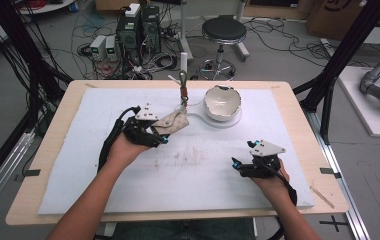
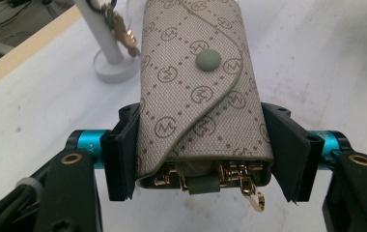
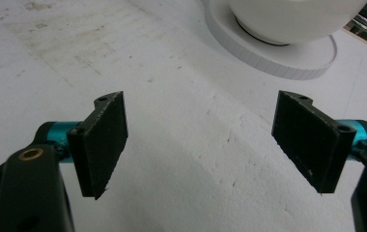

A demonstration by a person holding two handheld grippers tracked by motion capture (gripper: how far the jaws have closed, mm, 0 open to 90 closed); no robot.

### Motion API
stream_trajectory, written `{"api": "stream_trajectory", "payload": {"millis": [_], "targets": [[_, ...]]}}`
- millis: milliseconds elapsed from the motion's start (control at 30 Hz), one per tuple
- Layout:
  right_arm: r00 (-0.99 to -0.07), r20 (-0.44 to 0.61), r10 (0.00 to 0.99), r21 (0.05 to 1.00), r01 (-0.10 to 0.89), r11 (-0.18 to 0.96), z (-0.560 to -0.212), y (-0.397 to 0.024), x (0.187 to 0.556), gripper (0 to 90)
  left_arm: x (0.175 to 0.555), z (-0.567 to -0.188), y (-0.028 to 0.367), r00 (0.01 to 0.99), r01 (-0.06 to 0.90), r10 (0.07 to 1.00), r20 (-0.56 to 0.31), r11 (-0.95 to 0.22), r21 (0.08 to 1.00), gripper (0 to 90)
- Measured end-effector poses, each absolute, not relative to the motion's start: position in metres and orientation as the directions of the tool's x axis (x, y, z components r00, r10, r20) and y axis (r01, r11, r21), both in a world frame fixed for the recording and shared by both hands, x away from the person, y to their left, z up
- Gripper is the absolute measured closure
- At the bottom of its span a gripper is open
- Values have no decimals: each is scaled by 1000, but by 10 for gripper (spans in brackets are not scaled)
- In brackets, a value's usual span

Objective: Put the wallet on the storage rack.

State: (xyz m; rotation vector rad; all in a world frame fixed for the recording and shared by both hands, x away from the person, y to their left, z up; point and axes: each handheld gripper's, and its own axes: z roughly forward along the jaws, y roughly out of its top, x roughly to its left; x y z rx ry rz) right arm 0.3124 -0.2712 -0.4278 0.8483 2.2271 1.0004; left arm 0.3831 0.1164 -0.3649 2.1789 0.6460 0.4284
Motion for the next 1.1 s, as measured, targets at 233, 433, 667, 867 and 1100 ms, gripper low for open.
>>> {"api": "stream_trajectory", "payload": {"millis": [233,433,667,867,1100], "targets": [[-651,-219,727,789,319,524,-429,-271,313,208,398,-347,92,822,282,559,104,-560,779,357],[-658,-220,720,786,319,531,-429,-269,313,208,410,-332,64,840,247,527,125,-577,778,358],[-661,-220,717,784,317,533,-430,-269,314,208,429,-322,37,846,243,517,127,-588,771,359],[-659,-216,720,783,325,531,-431,-270,314,208,449,-319,22,847,258,518,119,-597,760,359],[-663,-220,715,776,325,540,-433,-268,316,208,468,-322,7,846,279,522,110,-610,742,358]]}}
